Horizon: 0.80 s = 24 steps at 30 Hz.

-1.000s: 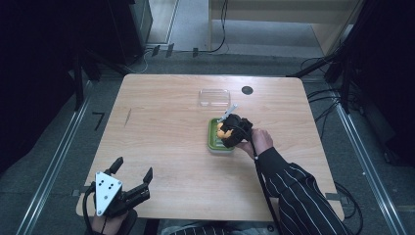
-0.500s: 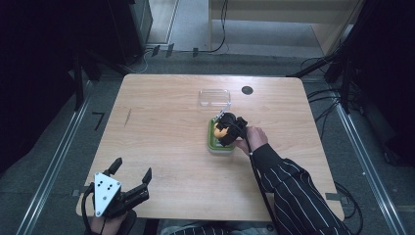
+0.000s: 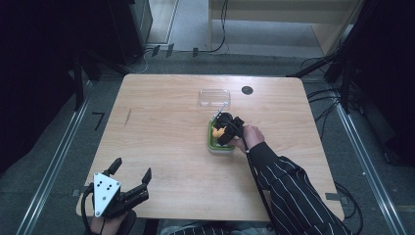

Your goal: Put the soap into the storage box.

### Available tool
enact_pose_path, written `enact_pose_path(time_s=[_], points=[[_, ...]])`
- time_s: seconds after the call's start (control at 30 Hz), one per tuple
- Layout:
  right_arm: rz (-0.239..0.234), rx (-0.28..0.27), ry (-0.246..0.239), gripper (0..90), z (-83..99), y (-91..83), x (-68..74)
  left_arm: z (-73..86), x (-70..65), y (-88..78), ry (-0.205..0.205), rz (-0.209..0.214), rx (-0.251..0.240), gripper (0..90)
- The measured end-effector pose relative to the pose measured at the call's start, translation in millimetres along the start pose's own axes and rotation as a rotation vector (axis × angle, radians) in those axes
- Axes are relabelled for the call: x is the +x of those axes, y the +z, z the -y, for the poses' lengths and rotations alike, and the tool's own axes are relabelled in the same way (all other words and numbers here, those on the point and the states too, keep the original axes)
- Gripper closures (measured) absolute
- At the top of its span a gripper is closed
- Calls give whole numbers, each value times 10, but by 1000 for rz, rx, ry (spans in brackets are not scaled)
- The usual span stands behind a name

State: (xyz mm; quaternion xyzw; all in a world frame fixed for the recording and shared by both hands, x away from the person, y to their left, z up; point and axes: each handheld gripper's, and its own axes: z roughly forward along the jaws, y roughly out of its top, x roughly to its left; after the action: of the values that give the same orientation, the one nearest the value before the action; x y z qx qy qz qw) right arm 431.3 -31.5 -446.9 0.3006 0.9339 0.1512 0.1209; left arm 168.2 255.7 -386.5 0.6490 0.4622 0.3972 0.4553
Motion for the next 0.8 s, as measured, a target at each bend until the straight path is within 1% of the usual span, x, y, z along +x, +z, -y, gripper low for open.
enact_pose_path(time_s=[0.07,0.17,0.2,0.43,0.53,0.8], points=[[-2,4,-7,397,-2,11,2,0,-2,0,1,0,0,137],[-2,5,-4,397,-5,29,11,0,-4,1,1,-1,-1,137],[-5,14,-3,396,-7,34,11,-1,-3,0,1,0,0,137],[-4,10,0,396,-4,48,6,0,-5,1,1,-1,-2,137],[-5,21,-3,395,-2,73,11,-1,-4,0,1,-1,-1,137],[-6,24,-6,389,5,91,8,-1,-3,-1,2,-1,-3,137]])
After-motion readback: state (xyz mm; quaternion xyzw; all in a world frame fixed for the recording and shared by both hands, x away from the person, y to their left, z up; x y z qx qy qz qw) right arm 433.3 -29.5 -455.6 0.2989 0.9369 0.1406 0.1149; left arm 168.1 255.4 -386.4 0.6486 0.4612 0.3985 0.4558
